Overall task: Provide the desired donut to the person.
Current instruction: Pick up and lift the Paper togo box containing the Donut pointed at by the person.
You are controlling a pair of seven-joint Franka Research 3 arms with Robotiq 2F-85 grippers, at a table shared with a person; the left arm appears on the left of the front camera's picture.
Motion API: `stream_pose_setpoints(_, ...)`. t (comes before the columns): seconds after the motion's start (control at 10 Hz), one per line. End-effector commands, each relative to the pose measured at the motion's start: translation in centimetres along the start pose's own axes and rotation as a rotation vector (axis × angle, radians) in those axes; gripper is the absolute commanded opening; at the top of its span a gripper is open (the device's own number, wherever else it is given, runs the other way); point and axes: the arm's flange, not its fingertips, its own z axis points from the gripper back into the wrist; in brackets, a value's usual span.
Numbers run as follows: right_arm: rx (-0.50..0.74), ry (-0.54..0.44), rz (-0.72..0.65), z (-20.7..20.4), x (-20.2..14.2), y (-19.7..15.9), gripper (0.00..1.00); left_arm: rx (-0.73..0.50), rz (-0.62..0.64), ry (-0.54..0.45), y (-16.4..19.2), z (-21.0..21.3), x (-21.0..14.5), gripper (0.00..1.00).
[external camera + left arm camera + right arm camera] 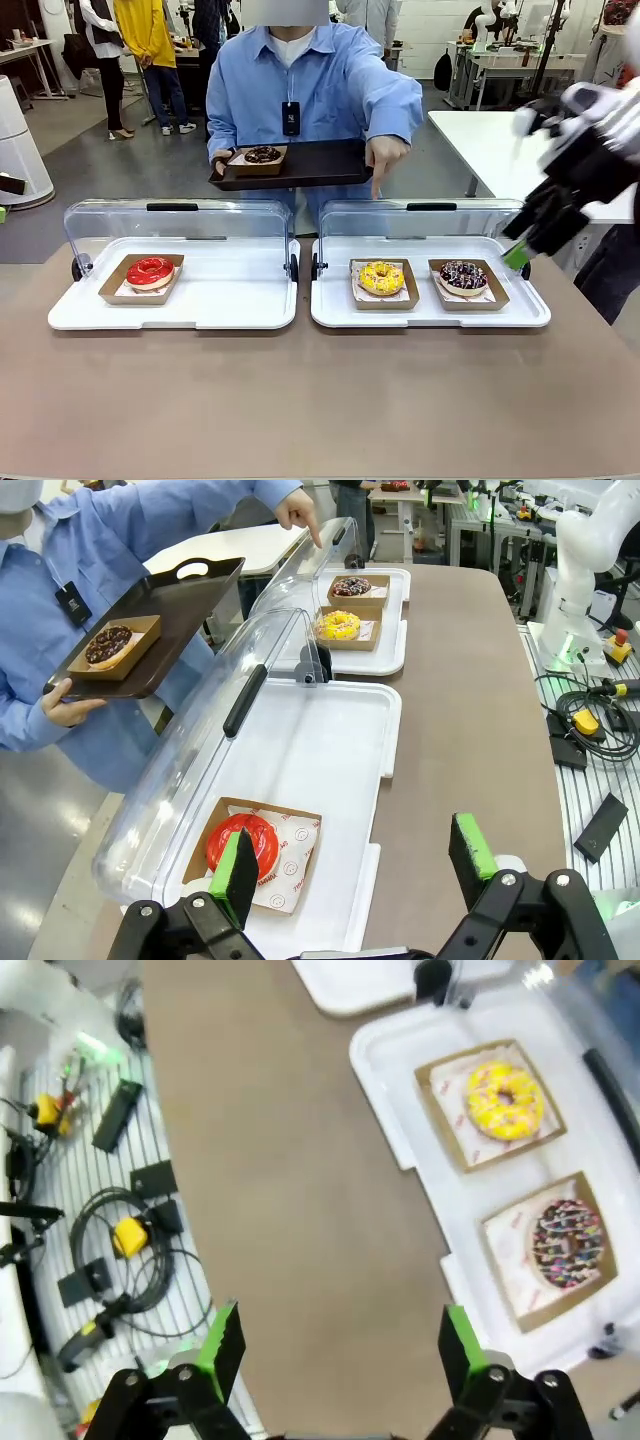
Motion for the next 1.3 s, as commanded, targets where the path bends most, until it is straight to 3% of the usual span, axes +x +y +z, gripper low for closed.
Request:
stream_pose_setpoints(0.0,0.013,0.095,0.022,-3.0,2.4,-3.2,1.00,0.010,0.012,-0.011,-0.1,0.1,0.1,1.00)
stream_pose_setpoints(0.4,0.091,0.215,0.120,-7.5,5.0,-6.8,1.00,0.010,0.012,-0.011,-0.1,0.1,0.1,1.00)
stream_pose_setpoints(0.6,0.117,0.159,0.103,-7.6,4.4,-6.5,1.00,0.010,0.012,-0.011,-0.1,0.1,0.1,1.00)
stream_pose_setpoints(0.7,0.085,0.196,0.107,-8.8,4.9,-6.8,1.00,0.010,0.012,-0.011,-0.1,0.1,0.1,1.00)
stream_pose_setpoints(1.2,0.085,0.196,0.107,-8.8,4.9,-6.8,1.00,0.010,0.012,-0.011,-0.1,0.1,0.1,1.00)
